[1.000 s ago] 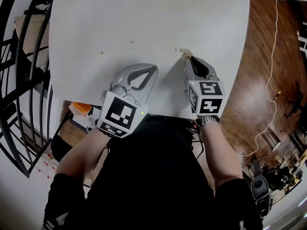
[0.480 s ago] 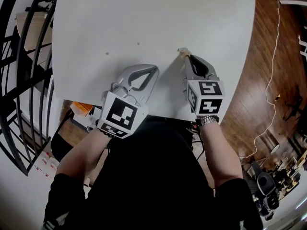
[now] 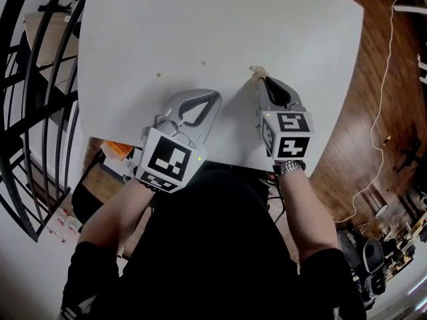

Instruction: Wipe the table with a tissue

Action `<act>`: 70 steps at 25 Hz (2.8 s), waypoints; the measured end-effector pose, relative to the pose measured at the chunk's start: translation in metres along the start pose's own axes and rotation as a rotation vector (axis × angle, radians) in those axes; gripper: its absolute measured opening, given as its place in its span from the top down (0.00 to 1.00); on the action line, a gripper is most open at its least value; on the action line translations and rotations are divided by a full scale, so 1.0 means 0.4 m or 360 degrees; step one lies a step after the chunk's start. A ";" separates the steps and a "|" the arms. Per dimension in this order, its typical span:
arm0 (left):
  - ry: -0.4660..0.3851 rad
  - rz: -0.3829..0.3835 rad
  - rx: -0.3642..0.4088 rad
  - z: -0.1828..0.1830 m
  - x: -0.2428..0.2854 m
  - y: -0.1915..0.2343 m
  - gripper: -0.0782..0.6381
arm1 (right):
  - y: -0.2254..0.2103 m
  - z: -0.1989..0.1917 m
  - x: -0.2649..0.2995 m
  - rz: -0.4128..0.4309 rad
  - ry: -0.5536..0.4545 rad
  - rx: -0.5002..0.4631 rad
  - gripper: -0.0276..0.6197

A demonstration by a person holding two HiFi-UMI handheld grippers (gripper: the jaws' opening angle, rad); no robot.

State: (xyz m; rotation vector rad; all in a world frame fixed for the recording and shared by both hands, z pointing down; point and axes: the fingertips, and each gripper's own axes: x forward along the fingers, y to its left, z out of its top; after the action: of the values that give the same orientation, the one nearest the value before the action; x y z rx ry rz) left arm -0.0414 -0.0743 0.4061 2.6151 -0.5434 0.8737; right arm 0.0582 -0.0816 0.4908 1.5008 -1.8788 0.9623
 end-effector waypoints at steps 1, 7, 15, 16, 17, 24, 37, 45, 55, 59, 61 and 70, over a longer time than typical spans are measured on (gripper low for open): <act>-0.0001 0.0001 0.0000 0.001 -0.002 0.002 0.87 | 0.003 0.002 0.000 0.0002 0.0000 -0.0001 0.93; -0.0003 0.0011 -0.0004 0.001 -0.001 0.011 0.87 | 0.014 0.006 0.007 0.0033 0.0003 -0.0005 0.93; -0.0010 0.0022 0.0001 -0.001 -0.007 0.009 0.87 | 0.052 0.004 -0.004 0.0096 -0.0015 -0.0026 0.93; -0.0013 0.0024 0.0002 -0.001 -0.009 0.008 0.87 | 0.060 0.002 -0.006 0.0105 -0.0014 -0.0033 0.93; -0.0016 0.0026 0.0004 0.000 -0.011 0.007 0.87 | 0.069 0.001 -0.009 0.0115 -0.0014 -0.0040 0.93; -0.0022 0.0048 0.0010 0.007 -0.016 0.001 0.87 | 0.113 0.004 -0.025 0.0187 -0.0026 -0.0074 0.93; -0.0049 0.0129 -0.0044 -0.012 -0.061 0.046 0.87 | 0.184 0.070 0.015 0.0268 -0.0056 -0.0174 0.93; -0.0047 0.0167 -0.0087 -0.040 -0.097 0.102 0.87 | 0.217 0.120 0.068 0.0261 -0.0062 -0.0191 0.93; -0.0036 0.0194 -0.0127 -0.077 -0.122 0.149 0.87 | 0.248 0.128 0.125 0.0261 -0.0032 -0.0189 0.93; -0.0035 0.0204 -0.0137 -0.085 -0.133 0.157 0.87 | 0.254 0.123 0.138 0.0256 -0.0007 -0.0187 0.93; -0.0037 0.0208 -0.0145 -0.089 -0.135 0.161 0.87 | 0.255 0.119 0.147 0.0256 0.0010 -0.0187 0.93; -0.0037 0.0227 -0.0183 -0.113 -0.146 0.180 0.87 | 0.272 0.118 0.162 0.0260 0.0032 -0.0207 0.93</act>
State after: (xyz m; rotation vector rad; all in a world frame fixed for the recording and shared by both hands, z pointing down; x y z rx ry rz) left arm -0.1396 -0.1037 0.4170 2.5098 -0.7711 0.8287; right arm -0.0617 -0.1441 0.4920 1.2742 -2.0329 0.9038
